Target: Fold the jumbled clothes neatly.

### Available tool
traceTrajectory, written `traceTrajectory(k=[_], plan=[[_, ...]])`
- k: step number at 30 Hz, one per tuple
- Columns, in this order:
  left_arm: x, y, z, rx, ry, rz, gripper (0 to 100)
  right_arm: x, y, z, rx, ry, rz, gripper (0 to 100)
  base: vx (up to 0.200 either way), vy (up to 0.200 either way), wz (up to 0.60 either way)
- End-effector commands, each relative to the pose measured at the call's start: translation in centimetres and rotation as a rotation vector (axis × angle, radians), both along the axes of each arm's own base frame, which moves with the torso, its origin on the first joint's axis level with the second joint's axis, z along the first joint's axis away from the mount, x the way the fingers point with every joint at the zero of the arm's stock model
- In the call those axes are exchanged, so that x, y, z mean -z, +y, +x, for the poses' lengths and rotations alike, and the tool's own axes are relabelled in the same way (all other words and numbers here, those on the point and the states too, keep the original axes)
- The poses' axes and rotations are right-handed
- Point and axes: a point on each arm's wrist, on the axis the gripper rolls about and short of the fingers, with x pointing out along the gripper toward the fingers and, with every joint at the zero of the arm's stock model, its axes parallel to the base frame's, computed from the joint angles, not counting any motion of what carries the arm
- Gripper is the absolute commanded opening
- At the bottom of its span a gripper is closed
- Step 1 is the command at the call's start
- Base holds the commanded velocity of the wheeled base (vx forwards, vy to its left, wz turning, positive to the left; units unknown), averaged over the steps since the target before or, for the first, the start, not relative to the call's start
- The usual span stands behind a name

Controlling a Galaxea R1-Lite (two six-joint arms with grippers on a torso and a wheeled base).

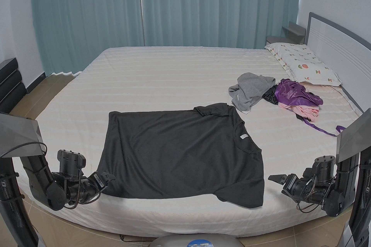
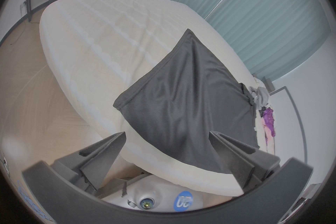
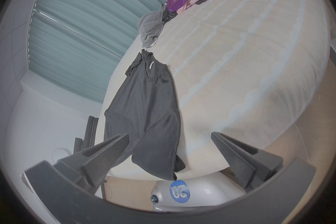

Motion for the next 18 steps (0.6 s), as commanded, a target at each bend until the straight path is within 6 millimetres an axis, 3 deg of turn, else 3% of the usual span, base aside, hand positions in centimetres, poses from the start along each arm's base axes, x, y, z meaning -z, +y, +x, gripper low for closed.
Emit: traceTrajectory(k=[1,8,18], plan=[[1.9,0.6,0.2,-0.023,0.055,0.024,100,0.0,0.0,0.1,0.000,-0.011,0.001,100,0.000,0.000,0.00],[2.6,2.0,1.3,-0.092,0.048,0.060,100,0.1,0.0,0.1,0.000,-0.008,0.001,100,0.000,0.000,0.00],[3.1,2.3,2.7,-0.106,0.028,0.065,100,0.1,0.0,0.2,-0.004,-0.008,0.001,100,0.000,0.000,0.00]])
